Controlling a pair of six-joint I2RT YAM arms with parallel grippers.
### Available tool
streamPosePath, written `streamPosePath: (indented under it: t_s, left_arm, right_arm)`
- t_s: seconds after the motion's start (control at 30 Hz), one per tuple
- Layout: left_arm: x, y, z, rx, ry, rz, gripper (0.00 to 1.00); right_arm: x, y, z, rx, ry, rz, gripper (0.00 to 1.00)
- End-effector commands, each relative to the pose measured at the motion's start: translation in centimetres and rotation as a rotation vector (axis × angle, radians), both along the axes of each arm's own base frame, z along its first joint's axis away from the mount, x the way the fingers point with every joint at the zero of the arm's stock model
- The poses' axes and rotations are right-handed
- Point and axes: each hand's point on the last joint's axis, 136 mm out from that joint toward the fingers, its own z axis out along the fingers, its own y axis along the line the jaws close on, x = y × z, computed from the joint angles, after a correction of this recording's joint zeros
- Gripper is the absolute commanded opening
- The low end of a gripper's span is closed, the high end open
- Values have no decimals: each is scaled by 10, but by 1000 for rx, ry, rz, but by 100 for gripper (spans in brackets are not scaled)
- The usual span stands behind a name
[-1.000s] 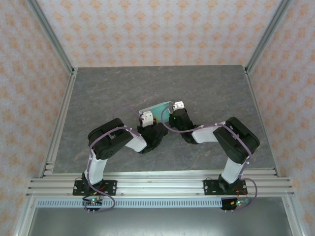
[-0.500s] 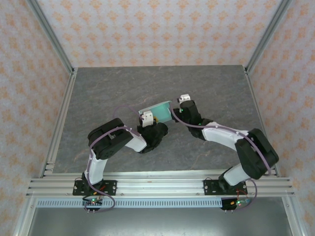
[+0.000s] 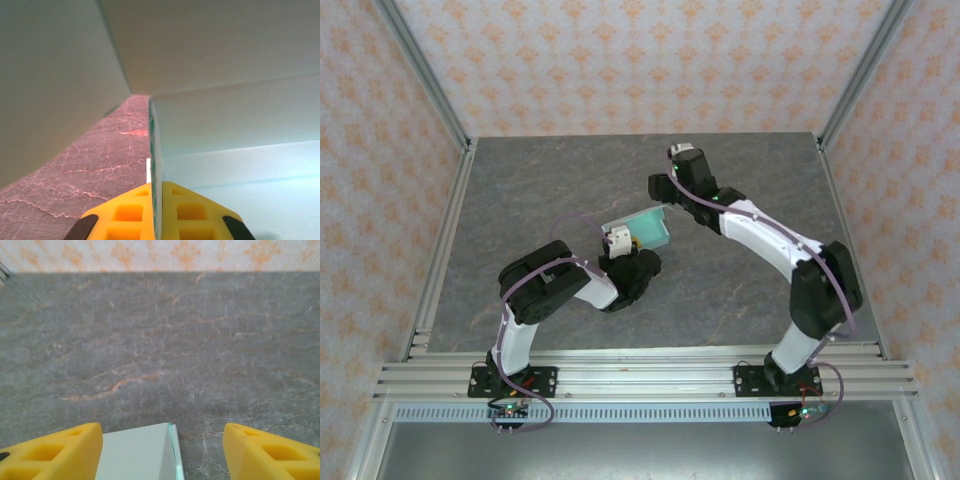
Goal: Fold the paper box
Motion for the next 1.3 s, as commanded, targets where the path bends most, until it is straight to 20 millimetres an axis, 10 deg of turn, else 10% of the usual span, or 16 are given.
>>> streamPosePath:
  t_s: [0.0, 0.6, 1.27]
  left_arm:
    - [-14, 23, -42, 190, 183, -7, 0]
    - [-15, 22, -42, 179, 191, -14, 0]
    - [-27, 16, -28, 129, 187, -63, 36]
  right_arm:
    - [-13, 8, -31, -98, 138, 50, 65]
    - [-26, -2, -84, -236, 265, 66, 66]
    - [-25, -6, -93, -270, 279, 60, 65]
